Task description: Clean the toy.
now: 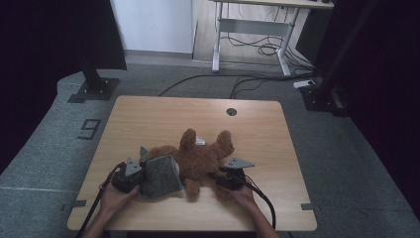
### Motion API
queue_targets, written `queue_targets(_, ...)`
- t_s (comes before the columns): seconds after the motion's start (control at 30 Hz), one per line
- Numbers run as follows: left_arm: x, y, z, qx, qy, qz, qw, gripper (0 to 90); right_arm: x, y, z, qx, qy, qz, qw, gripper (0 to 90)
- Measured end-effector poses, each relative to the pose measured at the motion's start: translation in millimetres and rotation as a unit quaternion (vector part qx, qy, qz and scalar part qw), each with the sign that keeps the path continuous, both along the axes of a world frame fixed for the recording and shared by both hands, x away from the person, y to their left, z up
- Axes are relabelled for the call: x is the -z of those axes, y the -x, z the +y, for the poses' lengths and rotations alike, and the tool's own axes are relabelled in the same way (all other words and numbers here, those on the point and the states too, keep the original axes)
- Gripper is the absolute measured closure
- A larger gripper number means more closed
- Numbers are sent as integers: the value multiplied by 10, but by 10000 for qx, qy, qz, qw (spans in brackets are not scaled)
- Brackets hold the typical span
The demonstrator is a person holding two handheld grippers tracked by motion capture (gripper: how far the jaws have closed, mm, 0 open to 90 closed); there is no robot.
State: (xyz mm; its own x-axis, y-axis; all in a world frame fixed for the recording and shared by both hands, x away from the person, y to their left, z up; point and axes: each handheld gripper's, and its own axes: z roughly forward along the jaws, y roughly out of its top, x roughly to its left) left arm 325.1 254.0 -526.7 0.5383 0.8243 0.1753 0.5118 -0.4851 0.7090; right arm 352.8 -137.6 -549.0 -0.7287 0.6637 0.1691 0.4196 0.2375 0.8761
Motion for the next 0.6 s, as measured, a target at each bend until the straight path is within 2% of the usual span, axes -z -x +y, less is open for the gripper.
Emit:
queue_targets(0.07, -53, -11, 163, -243, 134, -62, 9996, 802, 0, -1, -1, -5, -3, 5, 10000, 632)
queue_targets(0.13, -133, -9, 338, -462, 374, -144, 9981, 801, 0, -1, 0, -8, -2, 2, 10000, 632)
queue_targets(0.2, -248, 27, 470, -630, 489, -355, 9962, 801, 0, -1, 0, -8, -3, 2, 10000, 632)
queue_targets(0.3, -438, 101, 585, -730, 619, -693, 9930, 799, 0, -6, -2, -9, -21, 25, 10000, 631)
queue_targets(0.37, -521, 145, 590, -692, 608, -855, 9921, 797, 0, -6, -2, -12, -22, 26, 10000, 631)
queue_targets(0.43, -554, 183, 542, -601, 502, -966, 9922, 793, 0, -6, -2, -13, -21, 27, 10000, 631)
queue_targets(0.5, -546, 224, 455, -333, 425, -1019, 9933, 787, 0, -6, -2, -13, -22, 27, 10000, 631)
queue_targets(0.6, -471, 267, 267, 13, 215, -997, 9948, 784, 1, -8, -2, -19, -29, 39, 10000, 631)
